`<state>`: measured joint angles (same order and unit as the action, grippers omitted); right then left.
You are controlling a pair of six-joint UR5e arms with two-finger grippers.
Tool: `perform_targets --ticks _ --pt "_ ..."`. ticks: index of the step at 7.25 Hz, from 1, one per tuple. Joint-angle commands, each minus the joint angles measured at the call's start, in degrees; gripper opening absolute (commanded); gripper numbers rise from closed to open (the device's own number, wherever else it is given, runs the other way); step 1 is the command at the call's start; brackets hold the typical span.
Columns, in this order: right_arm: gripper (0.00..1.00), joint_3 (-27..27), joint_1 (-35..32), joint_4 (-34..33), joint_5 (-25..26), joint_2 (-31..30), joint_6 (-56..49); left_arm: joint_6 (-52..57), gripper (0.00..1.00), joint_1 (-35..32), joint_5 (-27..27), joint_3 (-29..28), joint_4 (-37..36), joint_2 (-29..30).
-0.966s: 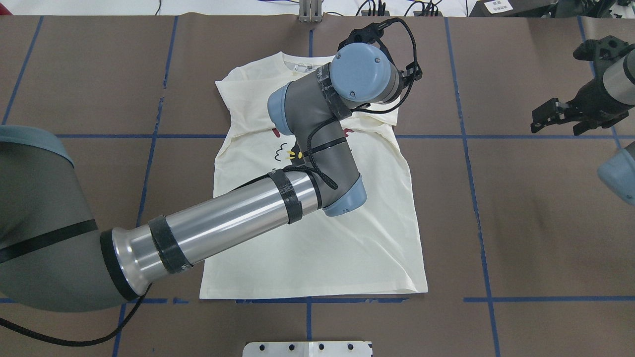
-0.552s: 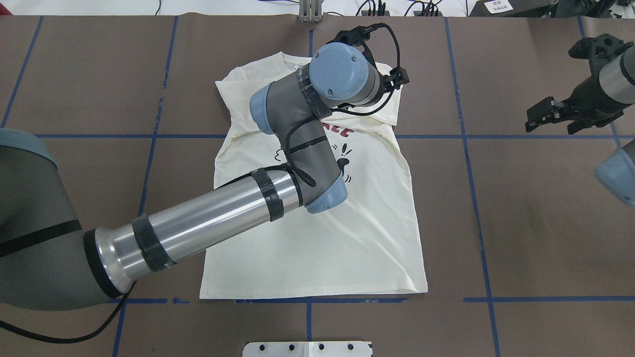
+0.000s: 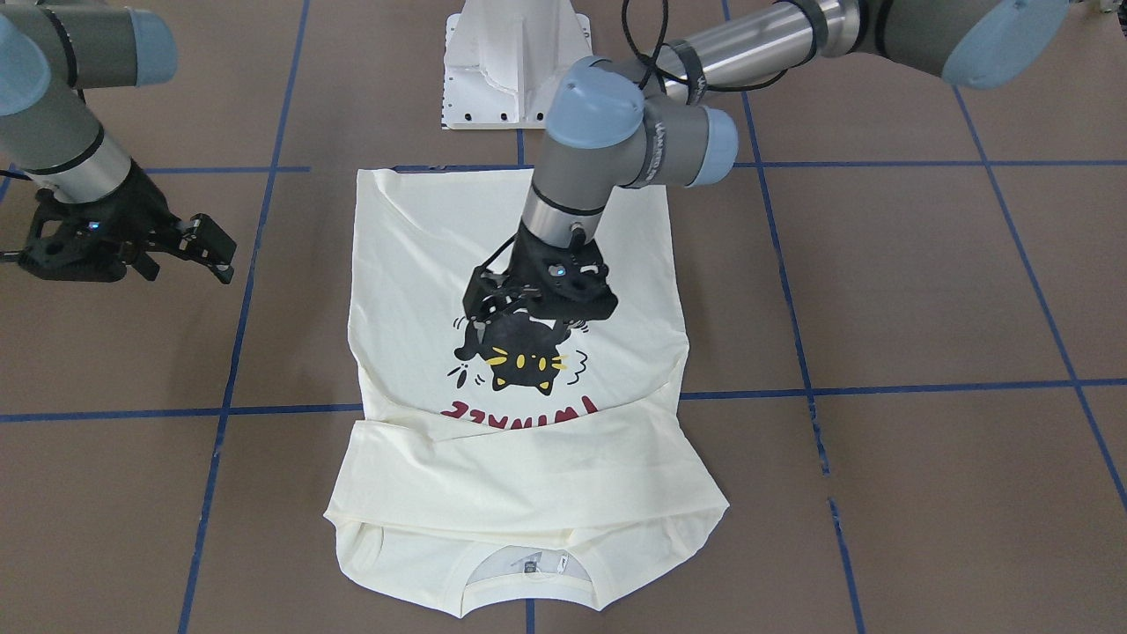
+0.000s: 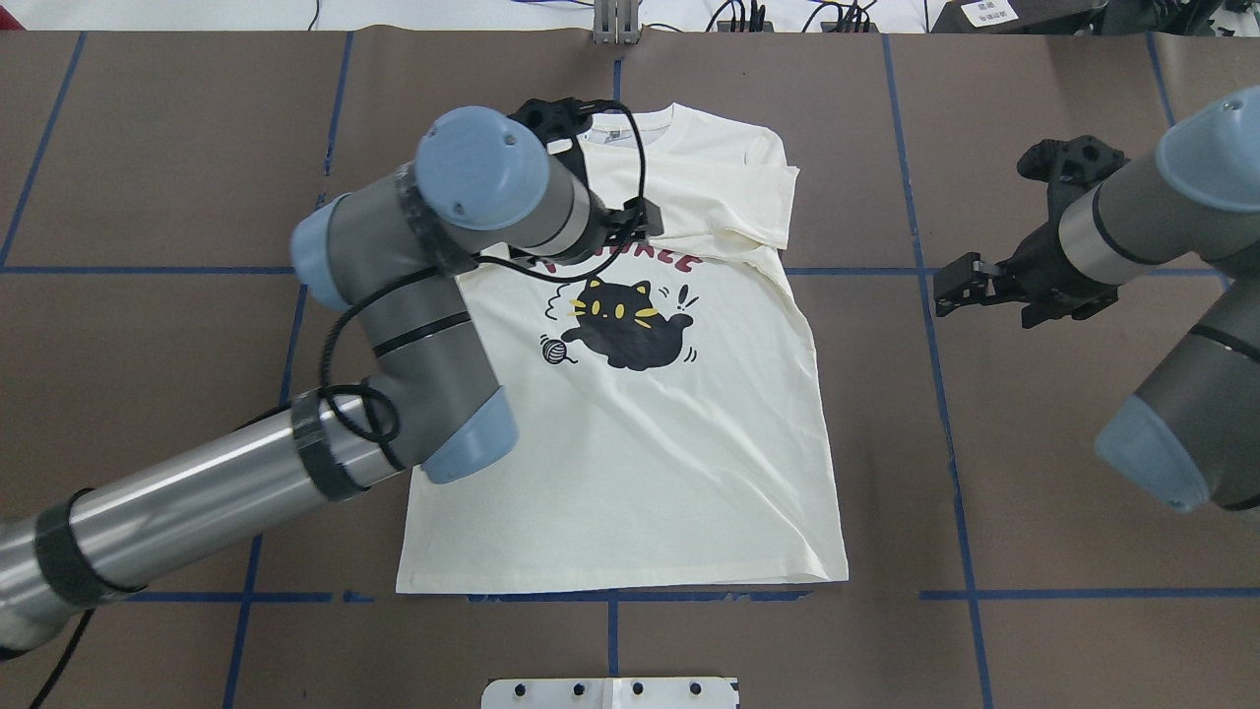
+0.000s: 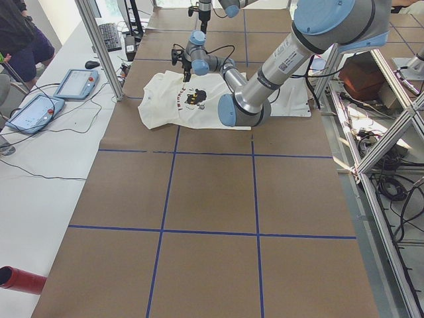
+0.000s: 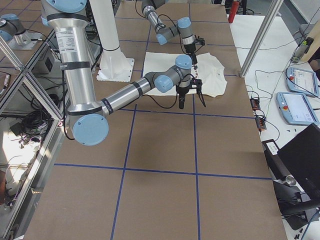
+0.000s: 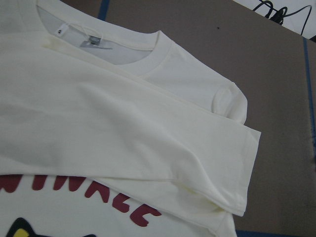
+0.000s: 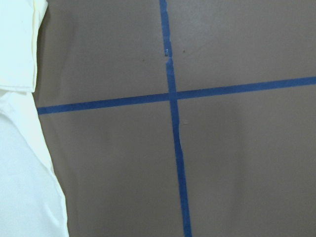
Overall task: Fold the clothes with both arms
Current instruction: 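Release the sleeve and withdraw the left gripper while the right gripper moves toward the hem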
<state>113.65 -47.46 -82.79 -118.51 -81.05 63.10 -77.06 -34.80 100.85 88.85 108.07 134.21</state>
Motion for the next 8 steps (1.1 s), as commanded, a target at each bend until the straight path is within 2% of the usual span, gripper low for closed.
perform_targets --ticks 1,2,3,6,8 --pt "1.00 4.9 12.2 0.0 8.6 0.1 12.2 7.1 0.99 -0.3 0.1 17.7 -8.3 -15.2" --pt "1.00 5.4 16.1 0.0 11.0 -0.2 14.8 7.3 0.99 -0.3 0.7 23.0 -8.4 -21.1" --pt "1.00 5.4 20.8 0.1 14.5 -0.3 17.7 7.3 0.99 -0.4 3.0 25.6 -8.4 -23.3" --pt "1.00 4.7 30.7 2.9 21.0 -1.9 23.2 7.3 0.99 -0.4 3.3 26.4 -8.4 -23.9" --pt "1.00 4.6 32.6 3.0 21.0 -3.3 23.5 7.3 0.99 -0.4 3.3 26.5 -8.5 -23.8"
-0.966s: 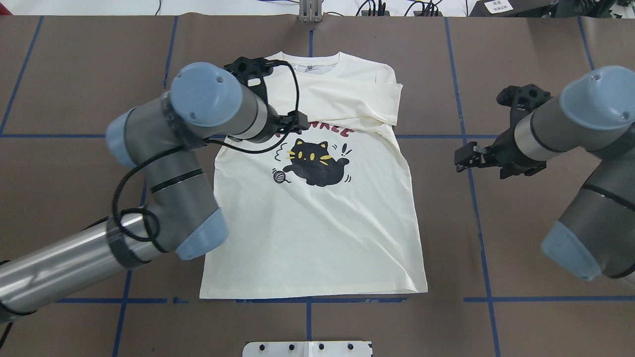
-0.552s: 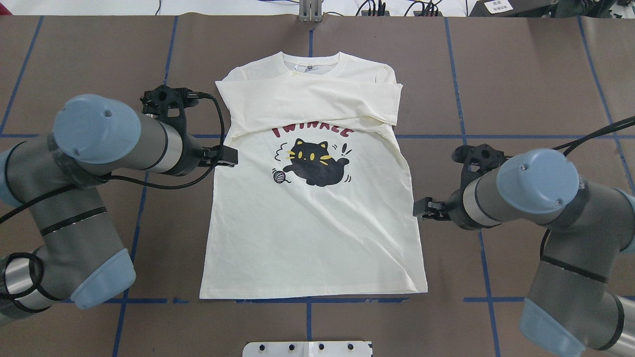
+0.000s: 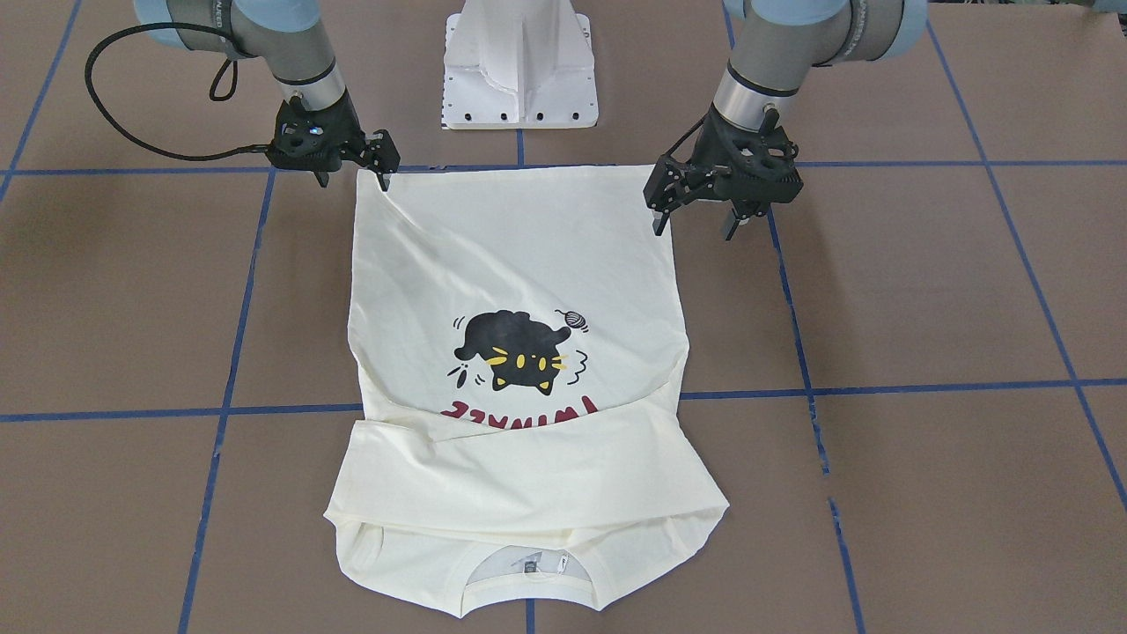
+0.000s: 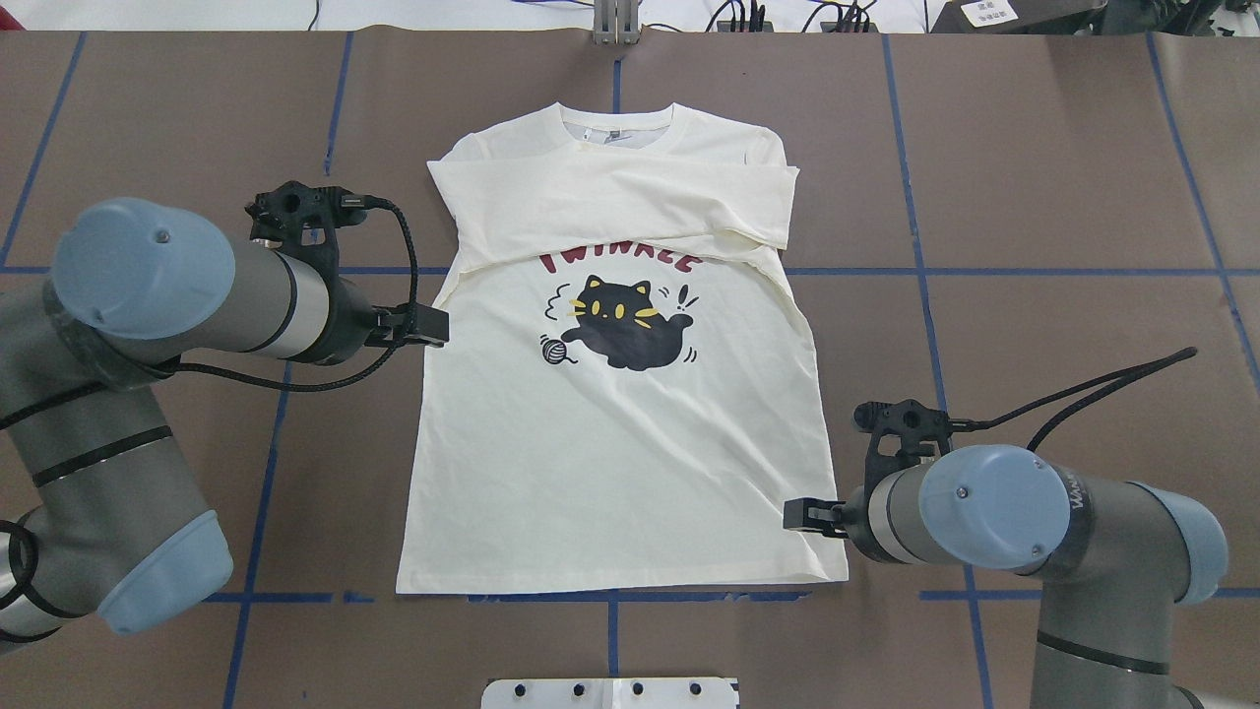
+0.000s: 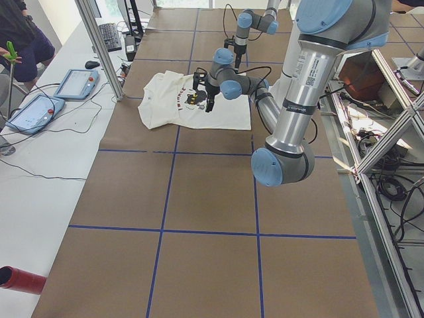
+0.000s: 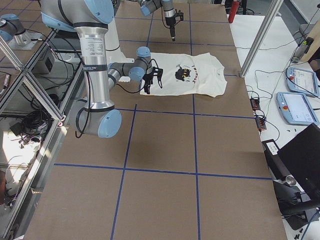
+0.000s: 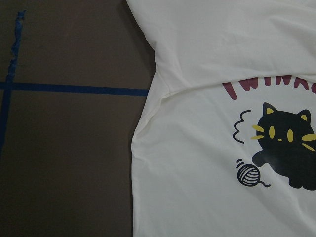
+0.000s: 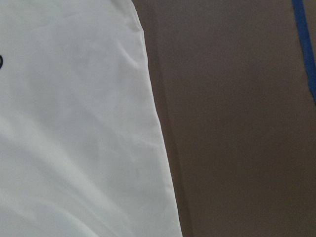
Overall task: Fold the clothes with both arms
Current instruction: 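Move both grippers to the hem corners nearest the robot and grasp them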
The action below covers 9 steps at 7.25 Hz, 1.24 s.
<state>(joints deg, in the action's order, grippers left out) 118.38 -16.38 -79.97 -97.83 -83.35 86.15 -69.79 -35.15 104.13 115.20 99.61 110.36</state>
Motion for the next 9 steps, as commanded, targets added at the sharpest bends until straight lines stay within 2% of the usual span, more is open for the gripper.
perform_targets --ticks 1,2,4,9 --pt "0.99 -0.2 1.5 0.4 -0.1 -1.3 0.3 -0.2 0.99 0.0 0.0 0.6 0.0 0.0" --pt "0.98 -0.3 1.5 0.5 -0.2 -2.3 0.3 -0.3 0.99 0.0 0.1 1.0 0.1 0.0" --pt "0.89 -0.5 1.5 1.1 -1.6 -3.1 0.3 -0.3 0.99 0.1 0.1 1.0 0.1 0.4" --pt "0.82 -1.5 3.3 1.2 -1.7 -2.3 0.3 -0.4 0.99 0.1 0.0 0.9 0.1 0.6"
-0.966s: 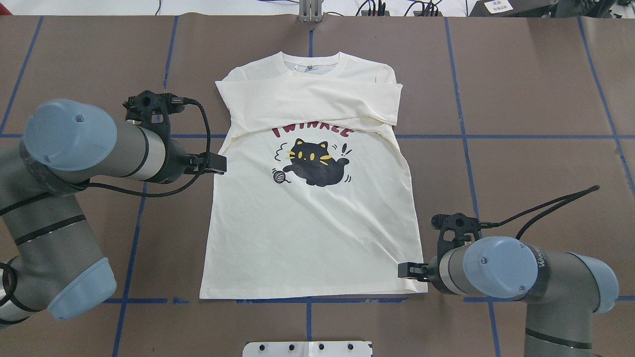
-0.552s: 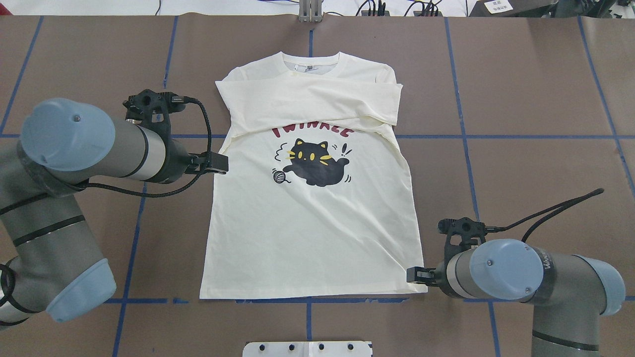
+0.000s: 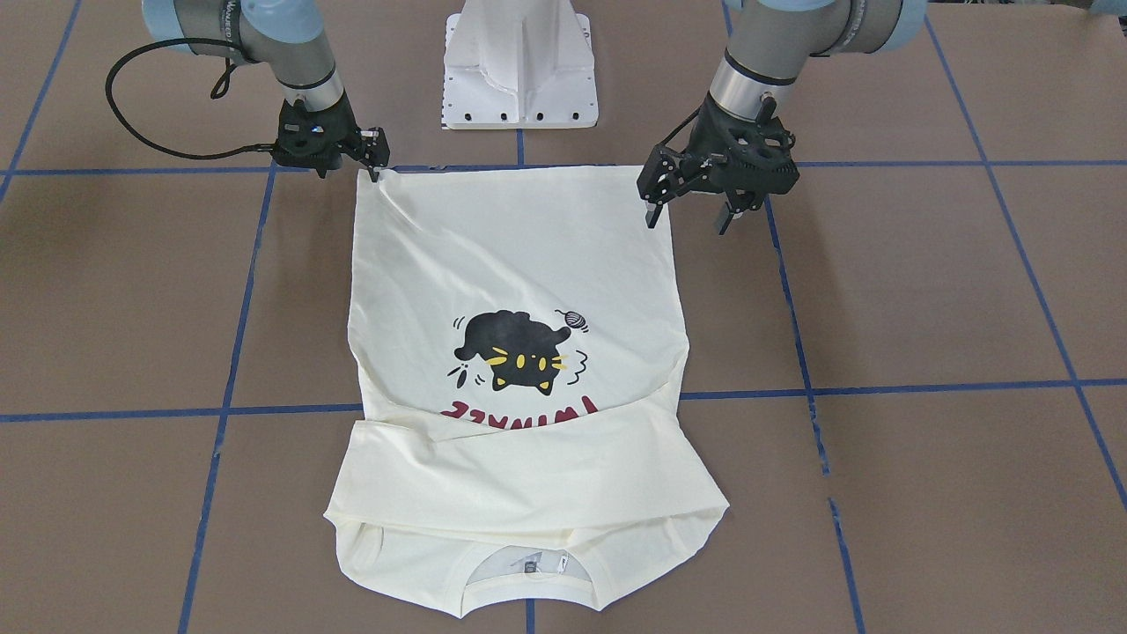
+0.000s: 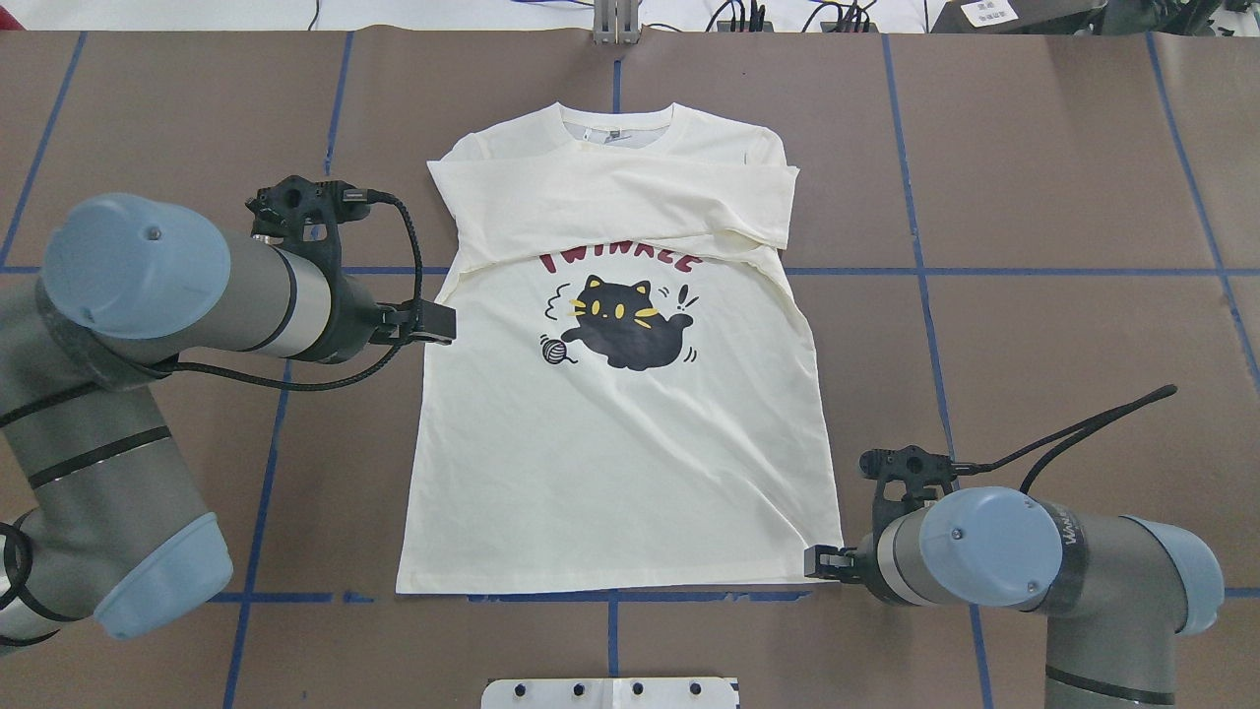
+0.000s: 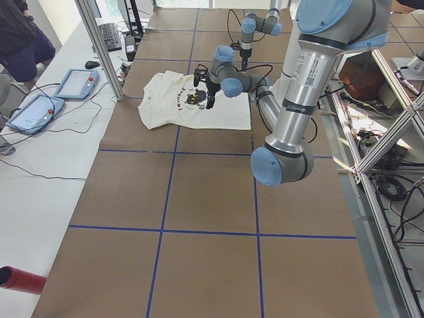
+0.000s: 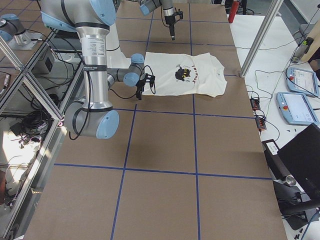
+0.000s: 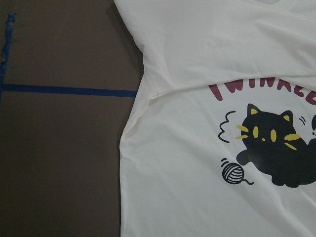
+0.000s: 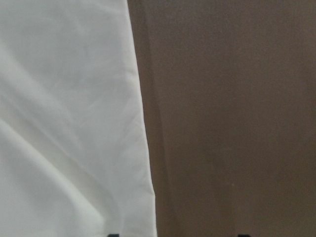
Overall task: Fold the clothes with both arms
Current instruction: 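Move both grippers to the hem corners nearest the robot and grasp them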
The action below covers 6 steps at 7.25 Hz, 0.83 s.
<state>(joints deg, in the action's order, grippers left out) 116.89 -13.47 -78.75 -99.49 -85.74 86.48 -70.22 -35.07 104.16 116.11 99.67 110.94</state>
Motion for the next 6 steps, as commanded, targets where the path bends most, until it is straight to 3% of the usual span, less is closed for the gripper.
perform_targets --ticks 1,3,6 --pt "0.77 -0.1 0.5 0.0 -0.1 0.0 0.1 0.0 0.99 0.0 0.0 0.0 0.0 0.1" --pt "0.55 -0.1 0.6 0.0 -0.2 0.1 0.0 -0.1 0.99 0.0 0.0 0.0 0.0 0.3" --pt "0.09 -0.3 0.8 0.0 -1.2 0.7 0.0 -0.4 0.99 0.0 0.0 0.0 0.0 0.4"
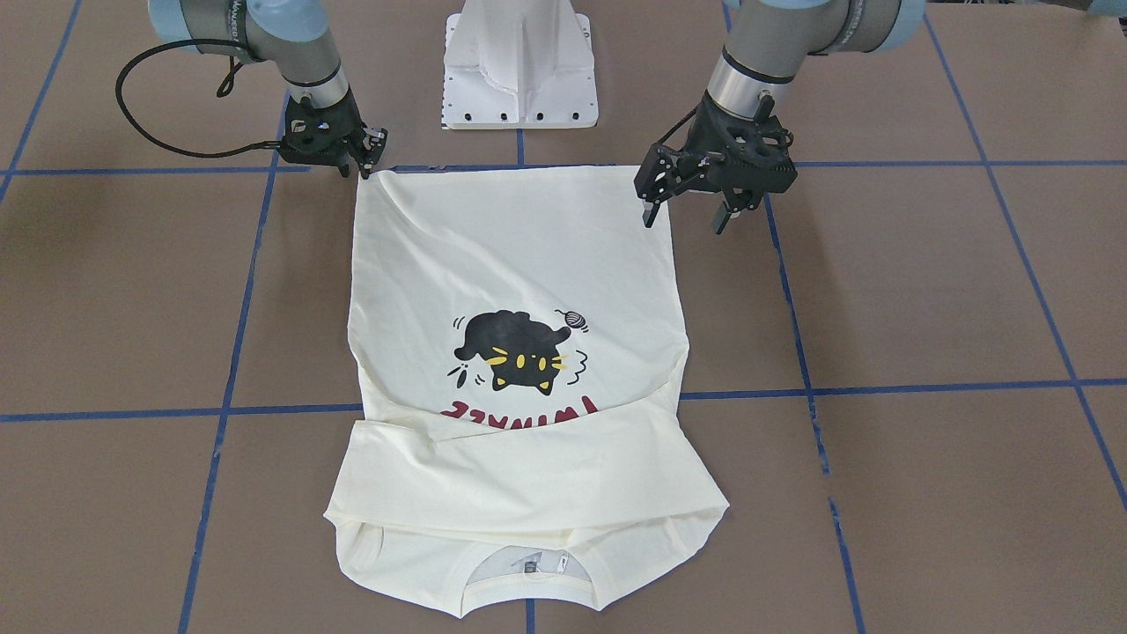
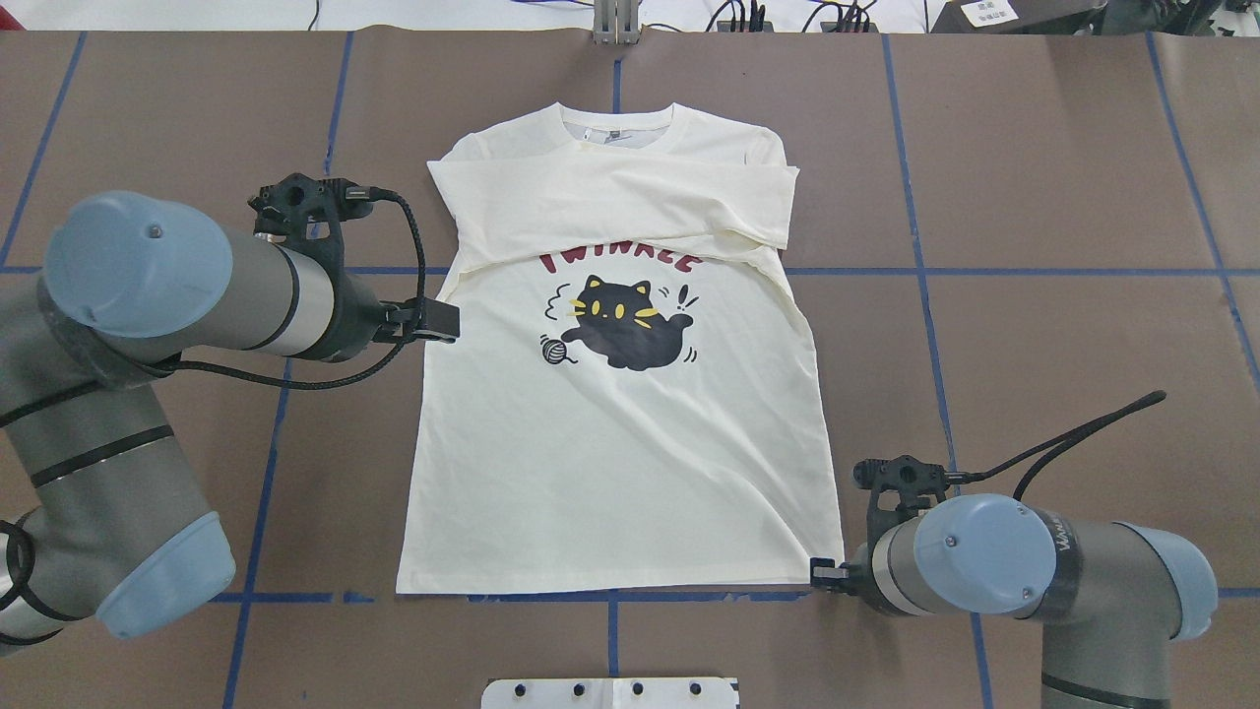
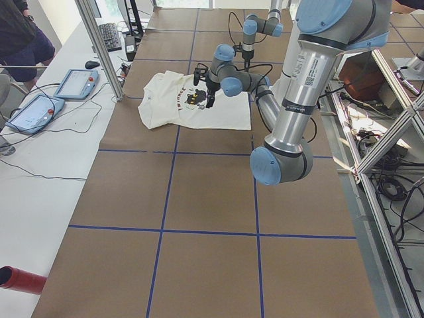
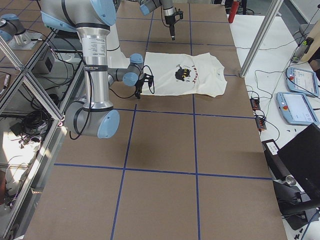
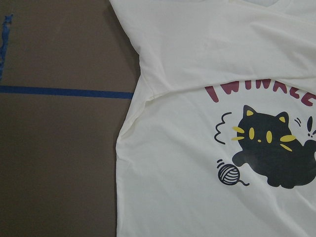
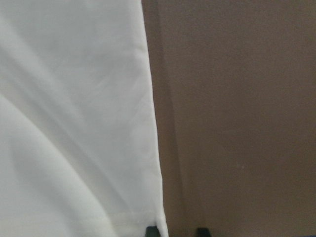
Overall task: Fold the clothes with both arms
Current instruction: 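Move both grippers to the hem corners nearest the robot and grasp them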
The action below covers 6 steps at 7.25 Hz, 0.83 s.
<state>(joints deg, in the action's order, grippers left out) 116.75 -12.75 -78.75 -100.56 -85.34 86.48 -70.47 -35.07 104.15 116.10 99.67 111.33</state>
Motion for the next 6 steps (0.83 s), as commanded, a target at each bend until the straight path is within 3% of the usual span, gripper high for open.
perform_targets --ticks 1,4,6 --pt "0.00 -0.1 0.2 0.0 -0.2 0.4 0.0 -0.1 0.99 0.1 0.0 0.0 0.0 0.0" --pt "0.00 1.6 -0.2 0.1 0.4 0.4 1.0 -2.0 0.99 0.5 0.1 -0.5 0.1 0.1" --pt "0.00 3.7 -1.5 0.1 0.5 0.7 2.4 -16.8 0.99 7.0 -0.4 0.4 0.4 -0.4"
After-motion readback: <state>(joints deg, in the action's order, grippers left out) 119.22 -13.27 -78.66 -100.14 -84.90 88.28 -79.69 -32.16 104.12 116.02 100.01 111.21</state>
